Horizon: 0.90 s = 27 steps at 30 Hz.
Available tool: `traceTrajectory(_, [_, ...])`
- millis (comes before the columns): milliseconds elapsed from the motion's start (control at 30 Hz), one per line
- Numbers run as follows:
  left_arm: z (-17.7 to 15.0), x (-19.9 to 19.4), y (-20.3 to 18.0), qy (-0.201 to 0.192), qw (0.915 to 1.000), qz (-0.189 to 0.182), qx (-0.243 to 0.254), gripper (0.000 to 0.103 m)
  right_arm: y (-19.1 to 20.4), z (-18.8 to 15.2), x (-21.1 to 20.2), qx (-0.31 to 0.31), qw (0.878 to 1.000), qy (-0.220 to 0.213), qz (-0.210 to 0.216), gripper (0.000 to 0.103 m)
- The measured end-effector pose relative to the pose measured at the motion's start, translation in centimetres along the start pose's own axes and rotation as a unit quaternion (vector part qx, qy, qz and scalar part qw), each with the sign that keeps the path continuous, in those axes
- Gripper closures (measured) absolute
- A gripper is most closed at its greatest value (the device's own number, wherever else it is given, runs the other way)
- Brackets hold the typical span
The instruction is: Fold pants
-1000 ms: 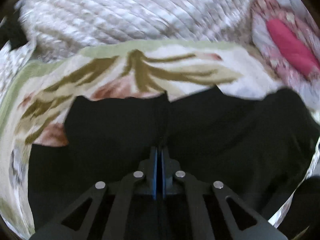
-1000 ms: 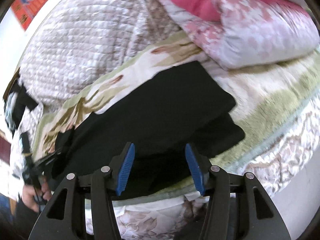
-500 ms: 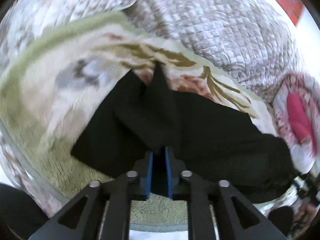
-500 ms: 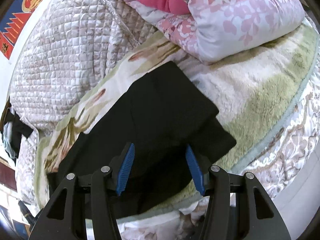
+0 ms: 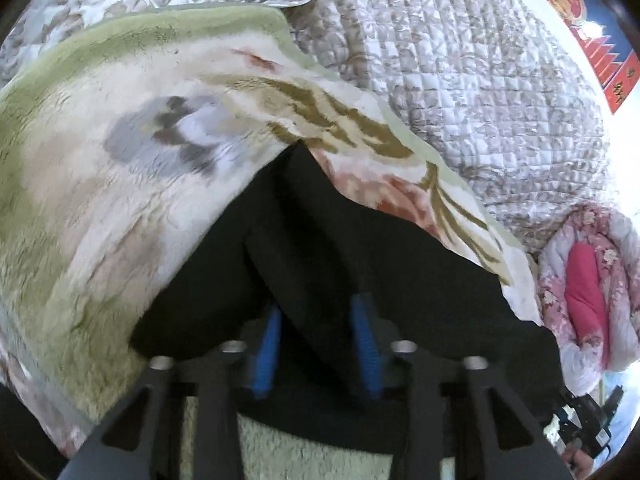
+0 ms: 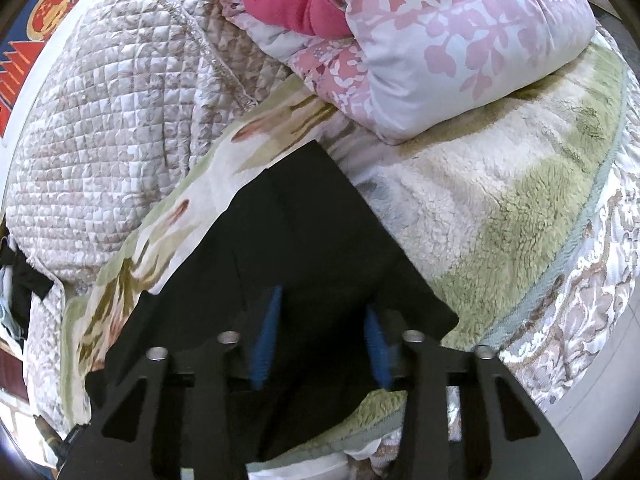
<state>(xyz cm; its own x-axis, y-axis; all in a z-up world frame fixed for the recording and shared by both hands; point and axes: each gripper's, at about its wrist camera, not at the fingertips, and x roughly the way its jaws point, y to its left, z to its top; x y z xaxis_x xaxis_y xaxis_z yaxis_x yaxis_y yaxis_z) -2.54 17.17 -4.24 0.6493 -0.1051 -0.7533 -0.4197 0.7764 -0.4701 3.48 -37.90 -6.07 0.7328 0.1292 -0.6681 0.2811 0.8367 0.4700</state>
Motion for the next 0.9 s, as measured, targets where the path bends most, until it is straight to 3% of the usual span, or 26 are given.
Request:
traceTrajectory(33, [0.3, 0.1, 0.2, 0.001, 1.0000, 0.006, -0.003, 0.098, 0.0, 0.2, -0.1, -0.002, 1.000, -0.004, -0.003, 0.083])
traceTrajectory(100, [0.5, -0.7, 0.3, -0.016, 0.9994, 0.027, -0.014, 0.098, 0.0, 0.4, -0.4, -0.001, 1.000, -0.009, 0.003, 0.091])
traceTrajectory(233, [0.2, -5.2, -0.4, -0.076, 0.9948, 0.067, 0.008, 0.098, 0.2, 0.3, -2.6, 0.003, 1.000, -0.021, 0.022, 0.094])
traceTrajectory(300, [-0.2, -6.3, -0.4, -0.089, 0.9926, 0.078, 0.027, 0.098, -0.2, -0.2, -2.5, 0.008, 1.000, -0.006, 0.006, 0.094])
traceTrajectory(400, [-0.7, -4.5, 0.9, -0.050, 0.9932, 0.102, 0.026, 0.098, -1.8, -1.0, -0.4, 0.043, 0.998, 0.044, -0.011, 0.094])
traceTrajectory(467, [-1.0, -3.2, 1.9, -0.022, 0.9943, 0.104, 0.006, 0.098, -1.7, -0.9, -0.6, 0.043, 0.998, 0.041, -0.012, 0.094])
traceTrajectory(633, [-1.1, -3.7, 1.4, -0.039, 0.9935, 0.106, 0.019, 0.098, -1.4, -0.9, -1.9, 0.037, 0.999, 0.024, -0.005, 0.094])
traceTrajectory(767, [-1.1, -3.9, 1.4, -0.040, 0.9923, 0.115, 0.025, 0.098, -2.1, -1.6, -1.7, 0.045, 0.998, 0.036, -0.009, 0.091])
traceTrajectory(833, [-1.0, -4.3, 1.9, -0.034, 0.9920, 0.121, 0.015, 0.094, -2.1, -1.6, -2.8, 0.042, 0.999, 0.024, -0.024, 0.080])
traceTrajectory(900, [-0.9, -5.0, 2.3, -0.043, 0.9902, 0.132, 0.006, 0.094, -2.1, -1.3, -4.7, 0.034, 0.997, -0.010, -0.065, 0.079])
